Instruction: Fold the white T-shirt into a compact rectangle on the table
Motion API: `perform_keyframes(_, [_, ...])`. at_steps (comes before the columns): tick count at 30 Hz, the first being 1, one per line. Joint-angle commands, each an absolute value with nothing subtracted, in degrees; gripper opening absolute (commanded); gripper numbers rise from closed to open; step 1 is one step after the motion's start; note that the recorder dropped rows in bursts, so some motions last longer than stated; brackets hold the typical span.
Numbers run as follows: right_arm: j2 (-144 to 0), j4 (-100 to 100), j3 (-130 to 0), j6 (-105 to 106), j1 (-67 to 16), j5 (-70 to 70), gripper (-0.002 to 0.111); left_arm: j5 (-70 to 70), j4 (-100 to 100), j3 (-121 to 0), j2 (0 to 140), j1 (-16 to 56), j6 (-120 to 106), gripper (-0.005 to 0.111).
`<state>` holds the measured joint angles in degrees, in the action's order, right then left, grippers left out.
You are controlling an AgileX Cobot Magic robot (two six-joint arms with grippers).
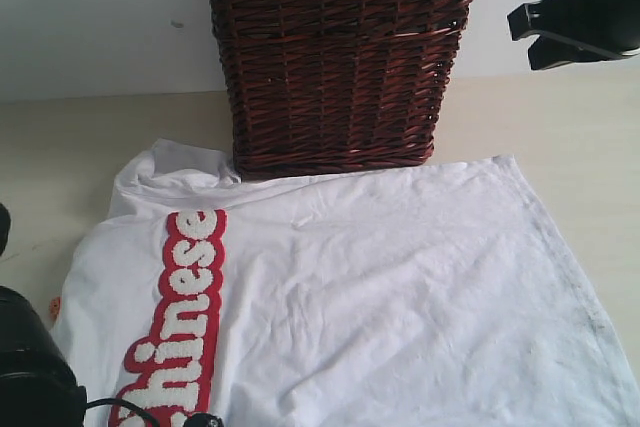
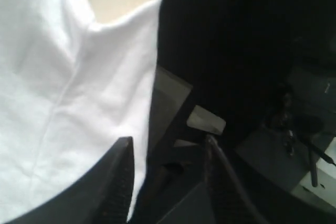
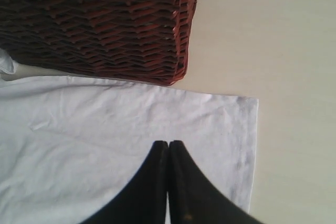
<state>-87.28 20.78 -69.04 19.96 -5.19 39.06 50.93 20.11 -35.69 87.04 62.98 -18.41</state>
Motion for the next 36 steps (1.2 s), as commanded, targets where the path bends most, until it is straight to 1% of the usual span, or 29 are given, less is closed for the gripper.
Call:
perform_keyframes(1, [-86.8,20.8,-68.8,20.4,-5.0,38.4,0.000,45.5,6.3,-36.1,86.4,62.9,-2.3,0.043])
perform_keyframes(4, [-87.5,20.8,-68.8,20.4,-5.0,39.4,0.000,44.7,-13.1,-38.1,86.4,60.7,18.0,0.043])
perform_keyframes(6, [-88.6,20.8,-68.8,20.5,-5.0,40.7,0.000,45.0,-22.3,-39.4,86.4,58.6,27.4,0.043])
perform_keyframes(8, [-90.3,20.8,-68.8,20.9,-5.0,42.1,0.000,44.0,-28.5,-41.2,86.4,55.1,32.0,0.038])
perform_keyframes(9, [-91.0,20.8,-68.8,20.9,-5.0,42.7,0.000,43.1,-29.2,-42.1,86.6,53.5,32.0,0.033])
perform_keyframes(13, [-94.0,20.8,-68.8,20.9,-5.0,44.4,0.000,35.7,-29.1,-43.3,86.7,44.3,31.6,0.000])
perform_keyframes(17, [-95.0,20.5,-68.8,20.9,-5.0,44.7,0.000,32.0,-27.3,-43.3,87.4,35.0,31.2,0.000])
perform_keyframes(19, [-95.2,20.3,-68.8,21.1,-5.0,44.8,0.000,29.6,-23.1,-43.3,88.5,30.3,28.0,0.000])
perform_keyframes(22, [-96.1,19.1,-68.8,21.2,-5.0,46.3,0.000,27.0,-14.0,-43.3,90.7,24.8,19.7,0.000])
perform_keyframes(25, [-98.3,18.9,-68.8,21.2,-5.0,49.5,0.000,26.8,-9.3,-43.3,93.7,20.0,15.0,0.000])
perform_keyframes(30, [-102.8,17.5,-67.2,21.3,-5.7,52.3,0.000,26.8,-8.3,-44.0,98.8,15.4,14.7,0.000])
perform_keyframes(36, [-108.5,13.0,-66.1,21.3,-9.2,52.4,0.000,27.1,-8.3,-48.2,101.1,14.9,13.9,0.000])
